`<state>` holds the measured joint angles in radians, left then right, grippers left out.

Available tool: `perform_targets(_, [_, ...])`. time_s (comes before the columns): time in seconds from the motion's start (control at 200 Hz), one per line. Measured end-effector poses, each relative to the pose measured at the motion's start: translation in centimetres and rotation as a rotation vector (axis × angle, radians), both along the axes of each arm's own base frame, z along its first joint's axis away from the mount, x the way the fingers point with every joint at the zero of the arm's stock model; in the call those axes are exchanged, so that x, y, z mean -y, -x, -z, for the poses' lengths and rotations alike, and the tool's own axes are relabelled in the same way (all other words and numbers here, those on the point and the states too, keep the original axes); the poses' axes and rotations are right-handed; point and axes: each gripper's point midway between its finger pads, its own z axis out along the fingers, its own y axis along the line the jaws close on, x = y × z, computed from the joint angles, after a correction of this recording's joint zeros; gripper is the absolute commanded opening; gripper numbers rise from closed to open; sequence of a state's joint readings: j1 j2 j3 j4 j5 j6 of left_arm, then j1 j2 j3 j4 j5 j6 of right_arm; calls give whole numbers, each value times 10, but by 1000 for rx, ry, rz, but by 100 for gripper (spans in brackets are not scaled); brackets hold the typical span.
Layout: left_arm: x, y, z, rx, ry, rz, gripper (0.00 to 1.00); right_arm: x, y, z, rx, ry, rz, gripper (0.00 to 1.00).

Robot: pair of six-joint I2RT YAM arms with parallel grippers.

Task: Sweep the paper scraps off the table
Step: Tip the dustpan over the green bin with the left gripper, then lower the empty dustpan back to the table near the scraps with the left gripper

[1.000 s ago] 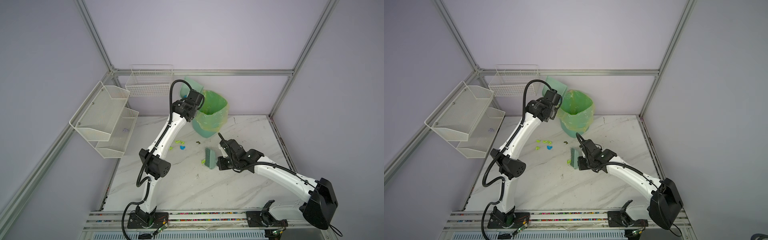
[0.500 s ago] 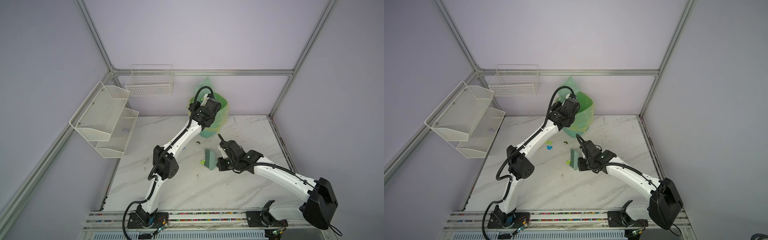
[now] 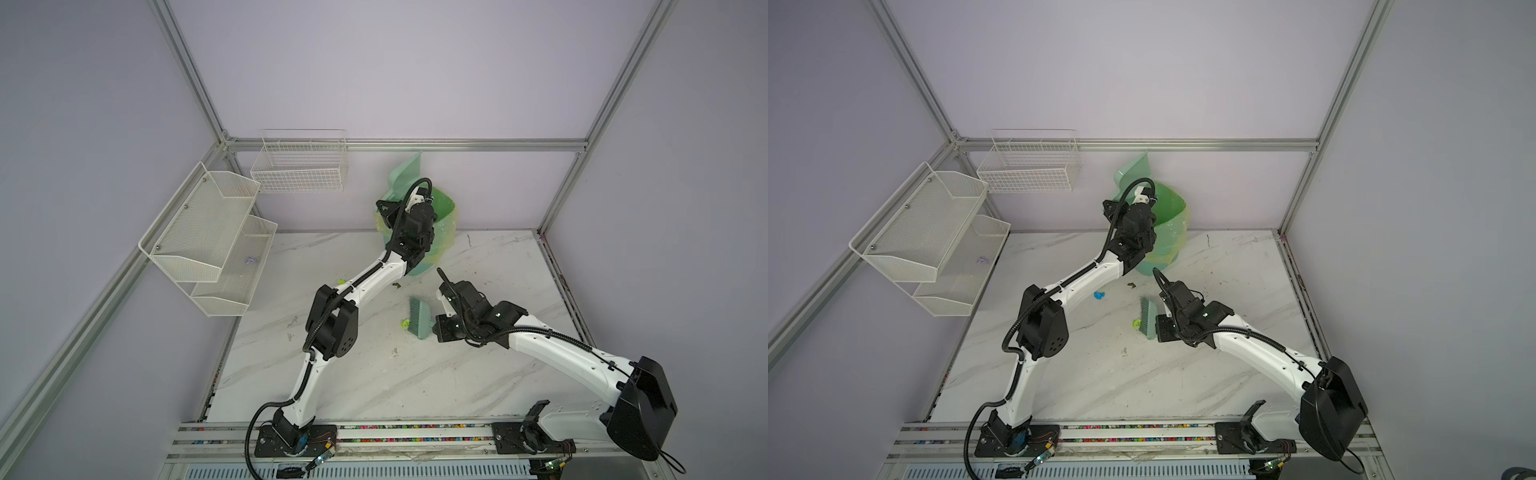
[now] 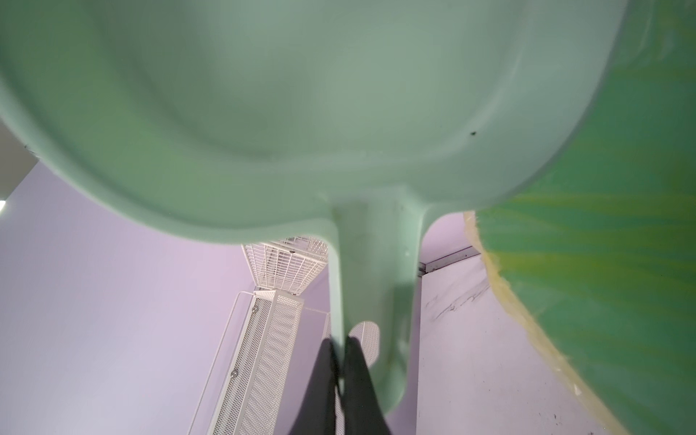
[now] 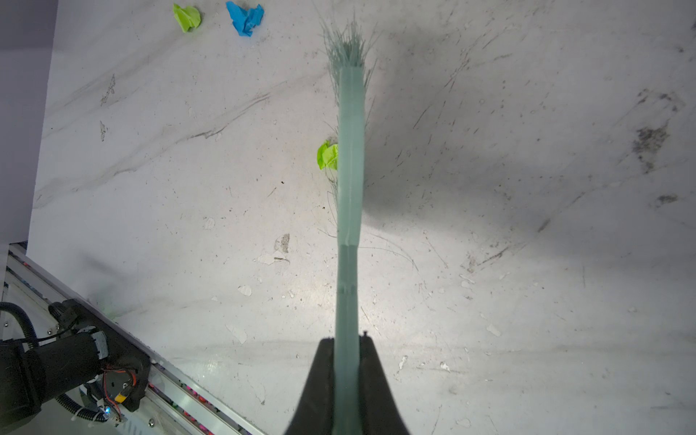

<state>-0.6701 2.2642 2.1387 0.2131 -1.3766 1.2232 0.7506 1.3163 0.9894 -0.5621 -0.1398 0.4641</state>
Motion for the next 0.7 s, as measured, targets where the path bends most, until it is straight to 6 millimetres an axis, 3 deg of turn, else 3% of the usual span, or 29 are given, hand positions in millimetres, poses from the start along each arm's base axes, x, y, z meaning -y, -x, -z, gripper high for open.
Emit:
perform_targets(0.135, [7,4,-2,-21,14,17,0,1,1,-3,7,-9,2,0])
perform_targets(0.335, [4,24,-27,-17,56,46,0,2,2,-9,18,-24,9,0])
perform_targets(0.53, [-14,52,-55,-18,237,137,0,2,2,-12,20,-33,19,0])
perform_targets(0.695, [-46,95,-75,-21,438,176,0,2,1,-14,21,-34,20,0])
